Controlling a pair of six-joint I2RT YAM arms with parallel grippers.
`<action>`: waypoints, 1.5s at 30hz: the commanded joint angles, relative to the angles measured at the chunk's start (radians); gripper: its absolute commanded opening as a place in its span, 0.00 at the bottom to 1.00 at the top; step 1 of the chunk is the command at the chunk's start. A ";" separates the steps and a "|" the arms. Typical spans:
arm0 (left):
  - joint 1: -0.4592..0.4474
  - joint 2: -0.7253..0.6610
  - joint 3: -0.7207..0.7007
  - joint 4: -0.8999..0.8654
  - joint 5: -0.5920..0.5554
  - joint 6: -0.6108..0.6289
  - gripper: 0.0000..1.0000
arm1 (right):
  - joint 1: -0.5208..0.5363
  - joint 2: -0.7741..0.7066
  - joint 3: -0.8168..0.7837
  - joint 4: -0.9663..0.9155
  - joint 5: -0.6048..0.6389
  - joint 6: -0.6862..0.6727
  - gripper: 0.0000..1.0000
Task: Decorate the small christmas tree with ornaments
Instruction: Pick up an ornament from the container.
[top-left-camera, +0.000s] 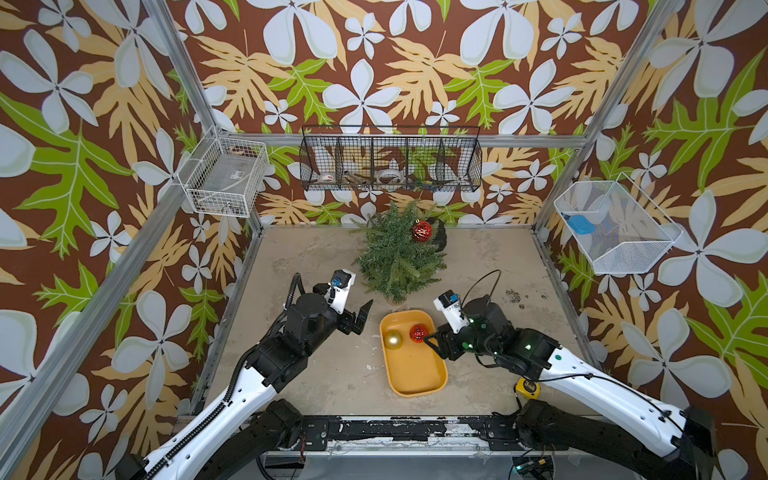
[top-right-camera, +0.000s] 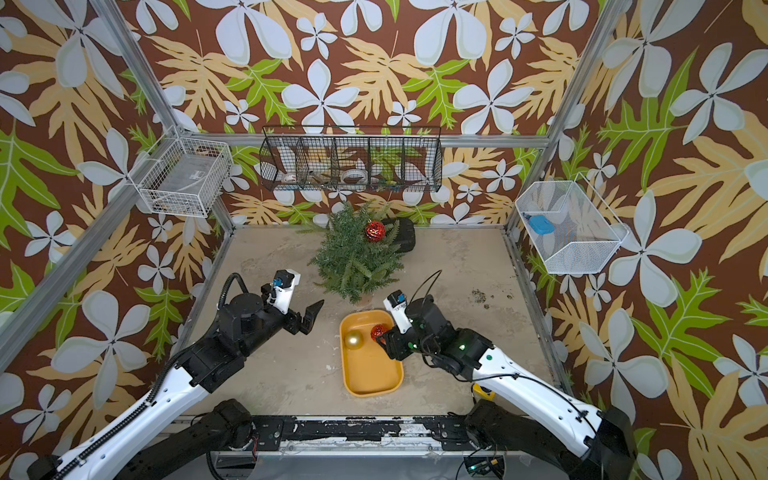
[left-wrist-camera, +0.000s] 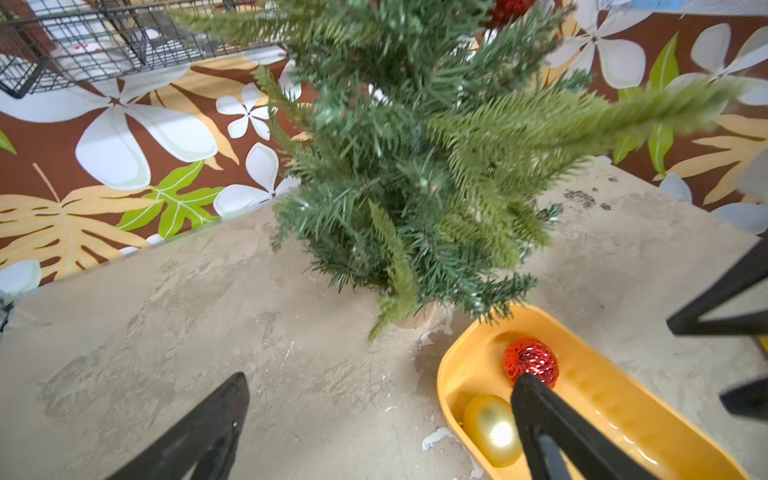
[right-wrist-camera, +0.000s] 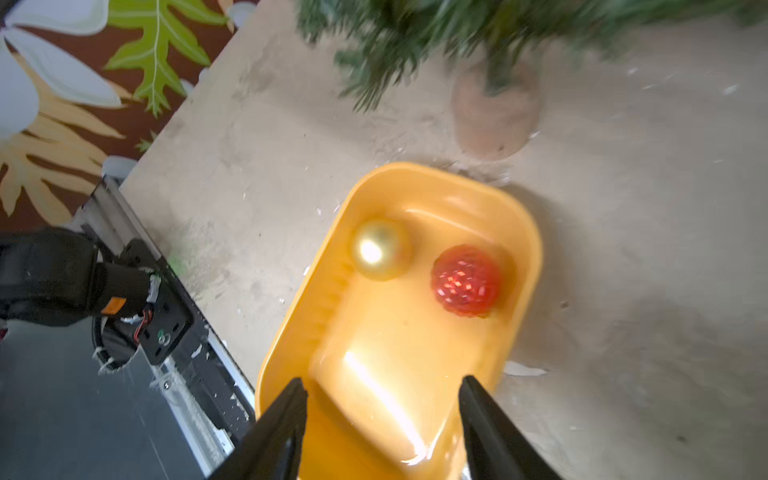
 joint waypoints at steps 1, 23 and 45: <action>0.000 -0.025 -0.036 0.036 -0.037 0.024 1.00 | 0.070 0.065 -0.048 0.186 0.065 -0.027 0.62; 0.000 -0.123 -0.072 0.063 -0.016 0.001 0.98 | 0.081 0.511 -0.099 0.695 0.055 -0.166 0.59; 0.000 -0.114 -0.068 0.065 0.003 -0.010 0.98 | 0.082 0.672 -0.011 0.731 0.080 -0.122 0.67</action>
